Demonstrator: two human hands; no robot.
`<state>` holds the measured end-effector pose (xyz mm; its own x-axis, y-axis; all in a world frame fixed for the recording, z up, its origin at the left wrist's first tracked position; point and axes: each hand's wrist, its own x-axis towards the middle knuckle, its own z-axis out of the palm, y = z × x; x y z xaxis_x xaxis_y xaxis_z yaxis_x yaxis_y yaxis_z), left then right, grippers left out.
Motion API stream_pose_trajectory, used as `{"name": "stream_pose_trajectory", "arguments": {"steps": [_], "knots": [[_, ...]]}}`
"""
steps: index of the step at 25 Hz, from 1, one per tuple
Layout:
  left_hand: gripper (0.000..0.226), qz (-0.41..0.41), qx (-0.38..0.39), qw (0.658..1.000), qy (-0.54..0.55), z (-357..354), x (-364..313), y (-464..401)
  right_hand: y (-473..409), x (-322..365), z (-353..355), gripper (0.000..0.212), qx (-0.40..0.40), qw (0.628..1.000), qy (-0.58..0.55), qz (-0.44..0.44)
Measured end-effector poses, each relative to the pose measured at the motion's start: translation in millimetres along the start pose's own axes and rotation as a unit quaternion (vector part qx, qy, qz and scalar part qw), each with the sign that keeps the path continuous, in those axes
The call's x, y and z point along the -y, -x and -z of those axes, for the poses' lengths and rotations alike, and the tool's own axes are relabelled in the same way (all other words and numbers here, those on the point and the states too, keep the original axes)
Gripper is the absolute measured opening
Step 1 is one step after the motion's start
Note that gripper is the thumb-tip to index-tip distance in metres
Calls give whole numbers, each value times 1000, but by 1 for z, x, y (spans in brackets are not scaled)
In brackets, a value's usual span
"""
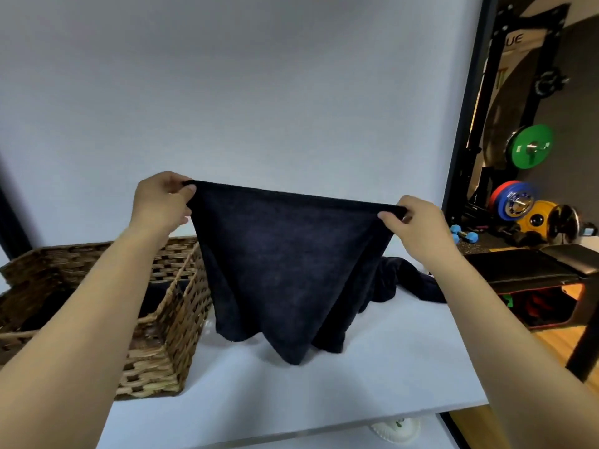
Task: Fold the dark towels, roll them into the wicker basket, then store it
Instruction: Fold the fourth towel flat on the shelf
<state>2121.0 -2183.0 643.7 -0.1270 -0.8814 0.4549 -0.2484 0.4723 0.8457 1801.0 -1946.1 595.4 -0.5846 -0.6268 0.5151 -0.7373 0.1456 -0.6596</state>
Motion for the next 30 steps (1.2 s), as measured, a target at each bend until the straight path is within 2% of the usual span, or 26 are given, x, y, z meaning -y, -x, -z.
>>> {"name": "stream_pose_trajectory", "arguments": {"steps": [2,4,6,10,13,16,18,20,22,25,28,30], "knots": [[3,-10,5,1000,9,-3,-20,-7,-24,15,15,23,-22,1000,-3,16],[2,-11,2,1000,10,2,-24,-11,-38,26,27,21,9,999,37,37],[4,-31,-21,999,5,10,-25,-14,-45,30,37,24,13,998,28,47],[3,-33,-1,999,16,18,-34,-12,-46,29,41,22,20,995,75,56],[2,-28,4,999,18,24,-40,-9,-40,32,37,21,6,999,24,37],[8,-4,24,1000,13,34,-38,-13,-36,39,42,17,60,998,32,11],[7,15,33,999,24,40,-38,-12,-34,41,46,12,68,998,-3,5],[4,36,32,999,19,44,-38,-10,-29,42,47,19,42,997,-69,-4],[13,60,48,997,21,50,-38,-7,-21,45,48,31,16,992,-121,-23],[9,90,127,985,69,62,-44,6,-3,52,48,41,-36,981,-183,-48],[8,113,191,958,179,75,-47,22,11,59,54,33,-116,968,-220,-28],[16,138,227,943,202,78,-46,23,15,59,59,33,-108,969,-219,-44]]}}
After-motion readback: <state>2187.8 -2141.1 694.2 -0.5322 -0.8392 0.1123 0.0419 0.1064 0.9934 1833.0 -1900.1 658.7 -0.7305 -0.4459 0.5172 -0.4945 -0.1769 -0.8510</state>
